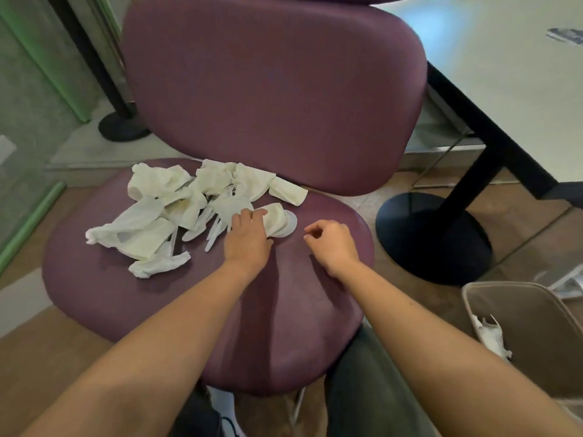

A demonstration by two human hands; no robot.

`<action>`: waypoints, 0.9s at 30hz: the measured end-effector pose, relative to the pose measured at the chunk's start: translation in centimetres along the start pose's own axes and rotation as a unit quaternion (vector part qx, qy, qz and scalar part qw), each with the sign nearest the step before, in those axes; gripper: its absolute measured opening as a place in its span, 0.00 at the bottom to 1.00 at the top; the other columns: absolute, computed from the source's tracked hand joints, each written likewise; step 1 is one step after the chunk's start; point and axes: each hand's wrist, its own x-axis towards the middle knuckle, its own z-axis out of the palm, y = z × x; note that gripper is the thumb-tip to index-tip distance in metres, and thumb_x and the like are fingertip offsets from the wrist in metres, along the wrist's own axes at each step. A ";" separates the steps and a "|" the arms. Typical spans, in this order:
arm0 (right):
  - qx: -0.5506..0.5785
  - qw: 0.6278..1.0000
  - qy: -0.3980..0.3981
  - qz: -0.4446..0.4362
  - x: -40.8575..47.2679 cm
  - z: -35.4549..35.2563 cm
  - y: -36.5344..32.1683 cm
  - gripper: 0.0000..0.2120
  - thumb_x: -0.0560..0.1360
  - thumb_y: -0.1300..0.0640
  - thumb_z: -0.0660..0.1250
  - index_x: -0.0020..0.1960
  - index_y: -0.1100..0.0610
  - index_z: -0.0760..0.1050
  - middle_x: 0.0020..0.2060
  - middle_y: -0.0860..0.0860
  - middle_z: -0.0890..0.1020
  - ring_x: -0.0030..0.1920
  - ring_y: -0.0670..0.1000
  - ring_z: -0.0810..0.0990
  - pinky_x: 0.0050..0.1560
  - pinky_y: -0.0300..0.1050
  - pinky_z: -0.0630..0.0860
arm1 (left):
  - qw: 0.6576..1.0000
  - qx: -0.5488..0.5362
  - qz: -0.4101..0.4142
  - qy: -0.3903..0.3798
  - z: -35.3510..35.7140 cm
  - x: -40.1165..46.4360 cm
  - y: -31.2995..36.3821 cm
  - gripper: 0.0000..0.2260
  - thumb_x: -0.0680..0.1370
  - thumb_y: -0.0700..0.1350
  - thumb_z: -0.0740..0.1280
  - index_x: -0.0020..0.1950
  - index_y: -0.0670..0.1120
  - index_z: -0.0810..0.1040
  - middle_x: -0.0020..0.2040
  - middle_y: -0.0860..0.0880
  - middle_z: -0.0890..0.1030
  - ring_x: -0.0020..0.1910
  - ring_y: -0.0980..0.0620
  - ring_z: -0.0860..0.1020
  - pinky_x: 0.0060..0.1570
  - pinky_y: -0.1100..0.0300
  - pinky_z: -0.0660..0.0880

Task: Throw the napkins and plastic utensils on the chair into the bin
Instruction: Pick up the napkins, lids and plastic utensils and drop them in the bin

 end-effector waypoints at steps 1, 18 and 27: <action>-0.015 1.000 -0.001 -0.006 0.7 0.4 -0.1 0.11 0.77 0.53 0.64 0.56 0.48 0.80 0.56 0.49 0.81 0.63 0.54 0.70 0.63 0.52 0.70 | 1.000 0.006 0.001 0.003 0.3 0.4 -0.4 0.27 0.76 0.49 0.69 0.73 0.47 0.64 0.64 0.45 0.68 0.63 0.44 0.66 0.52 0.51 0.72; -0.229 0.973 0.001 -0.034 5.5 6.3 -3.5 0.29 0.73 0.34 0.63 0.68 0.48 0.70 0.64 0.51 0.70 0.63 0.55 0.64 0.60 0.51 0.61 | 0.988 -0.068 -0.047 0.129 0.1 2.1 -3.9 0.13 0.77 0.43 0.64 0.62 0.42 0.74 0.55 0.43 0.77 0.57 0.41 0.73 0.44 0.47 0.73; 0.046 0.999 0.013 -0.004 2.3 3.5 -2.1 0.11 0.78 0.49 0.65 0.54 0.55 0.78 0.54 0.52 0.77 0.62 0.55 0.68 0.58 0.45 0.65 | 0.957 -0.222 -0.095 0.160 -2.6 1.0 -2.5 0.19 0.77 0.45 0.61 0.68 0.47 0.70 0.58 0.47 0.79 0.56 0.45 0.76 0.53 0.49 0.73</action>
